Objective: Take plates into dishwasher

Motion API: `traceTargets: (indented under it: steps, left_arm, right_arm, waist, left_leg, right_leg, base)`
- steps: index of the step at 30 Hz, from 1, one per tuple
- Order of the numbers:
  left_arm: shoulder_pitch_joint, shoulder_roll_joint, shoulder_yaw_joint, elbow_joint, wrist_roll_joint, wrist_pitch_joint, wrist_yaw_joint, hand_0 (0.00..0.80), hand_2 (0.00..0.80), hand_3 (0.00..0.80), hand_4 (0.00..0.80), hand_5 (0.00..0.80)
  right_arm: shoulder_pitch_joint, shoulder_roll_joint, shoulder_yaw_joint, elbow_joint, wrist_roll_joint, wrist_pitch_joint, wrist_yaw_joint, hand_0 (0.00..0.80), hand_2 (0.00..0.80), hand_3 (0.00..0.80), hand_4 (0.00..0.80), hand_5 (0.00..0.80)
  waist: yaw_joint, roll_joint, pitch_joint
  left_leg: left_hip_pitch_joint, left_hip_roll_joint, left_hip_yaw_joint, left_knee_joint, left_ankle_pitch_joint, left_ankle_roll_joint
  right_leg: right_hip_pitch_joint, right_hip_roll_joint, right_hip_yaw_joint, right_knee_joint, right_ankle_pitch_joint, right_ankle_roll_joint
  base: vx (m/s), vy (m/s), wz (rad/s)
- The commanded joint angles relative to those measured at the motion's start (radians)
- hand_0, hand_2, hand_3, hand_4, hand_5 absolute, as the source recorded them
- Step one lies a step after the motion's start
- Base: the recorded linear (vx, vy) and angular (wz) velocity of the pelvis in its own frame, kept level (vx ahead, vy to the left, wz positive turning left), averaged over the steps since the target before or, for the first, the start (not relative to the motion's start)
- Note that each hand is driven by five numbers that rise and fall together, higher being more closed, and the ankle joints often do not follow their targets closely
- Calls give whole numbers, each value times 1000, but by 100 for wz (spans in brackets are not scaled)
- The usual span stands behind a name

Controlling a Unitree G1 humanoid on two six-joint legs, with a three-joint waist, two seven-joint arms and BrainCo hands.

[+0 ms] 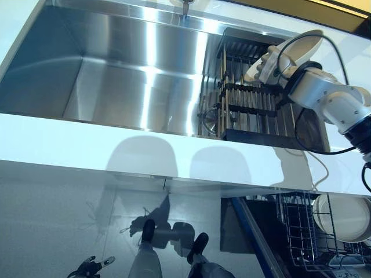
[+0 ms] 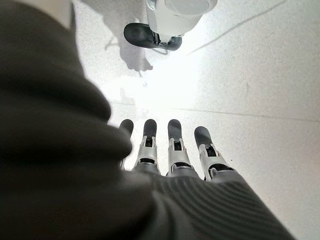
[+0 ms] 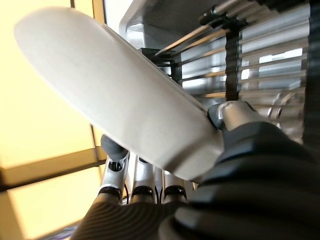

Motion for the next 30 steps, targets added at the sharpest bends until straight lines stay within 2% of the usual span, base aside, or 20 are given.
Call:
traceTargets:
  steps: [1, 4, 5, 8, 13, 19, 23, 30]
  left_arm:
    - [56, 17, -22, 10, 31, -15, 13, 0, 0, 0, 0, 0]
    - [57, 17, -21, 20, 50, -21, 18, 0, 0, 0, 0, 0]
    - [55, 17, -23, 23, 48, -21, 19, 0, 0, 0, 0, 0]
    - [54, 11, -23, 36, 64, -25, 17, 0, 0, 0, 0, 0]
    - [69, 2, -27, 50, 89, -25, 11, 0, 0, 0, 0, 0]
    - [83, -10, -17, 81, 125, -34, 1, 0, 0, 0, 0, 0]
    - [96, -19, -11, 101, 161, -47, -5, 0, 0, 0, 0, 0]
    - [88, -20, -21, 109, 186, -48, -25, 0, 0, 0, 0, 0]
  right_arm:
    - [-141, -72, 23, 20, 267, 182, -84, 800, 800, 800, 800, 800]
    - [-142, -113, 1, 5, 600, 261, -203, 800, 800, 800, 800, 800]
    - [-139, -115, -6, 3, 620, 265, -208, 800, 800, 800, 800, 800]
    - [-126, -139, -42, 3, 860, 303, -279, 800, 800, 800, 800, 800]
    - [-98, -155, -114, 10, 1068, 341, -328, 800, 800, 800, 800, 800]
    - [-5, -173, -248, 18, 1263, 390, -323, 800, 800, 800, 800, 800]
    - [123, -188, -402, 29, 1398, 424, -325, 800, 800, 800, 800, 800]
    - [297, -253, -595, 87, 1488, 381, -272, 800, 800, 800, 800, 800]
  waist:
    - [17, 4, -63]
    - [-3, -4, -97]
    - [-7, -5, -102]
    - [-25, -3, -139]
    - [-39, 3, -188]
    - [-60, 13, -235]
    - [-85, 29, -267]
    - [-130, 48, -294]
  left_leg:
    - [10, -12, 6, -37, -68, 64]
    - [31, -10, 15, -37, -76, 64]
    - [33, -10, 16, -37, -77, 63]
    - [67, -4, 34, -37, -89, 62]
    - [113, 4, 57, -37, -102, 57]
    - [168, 11, 94, -37, -121, 53]
    - [208, 18, 129, -37, -132, 48]
    - [241, 27, 171, -37, -145, 43]
  right_leg:
    - [70, 8, 0, -1, -86, 71]
    - [83, 9, 11, -1, -89, 76]
    - [84, 9, 12, -1, -90, 76]
    - [104, 7, 25, -1, -97, 78]
    - [136, 5, 41, -1, -107, 79]
    - [165, 3, 61, -1, -115, 82]
    - [185, 3, 84, -1, -120, 81]
    - [193, 7, 121, -1, -123, 79]
  base:
    - [-3, -32, -1]
    - [-6, -45, -1]
    - [-11, -40, -8]
    - [-9, -33, -20]
    - [14, -23, -16]
    - [24, -12, -15]
    - [38, -3, -22]
    - [16, -4, -18]
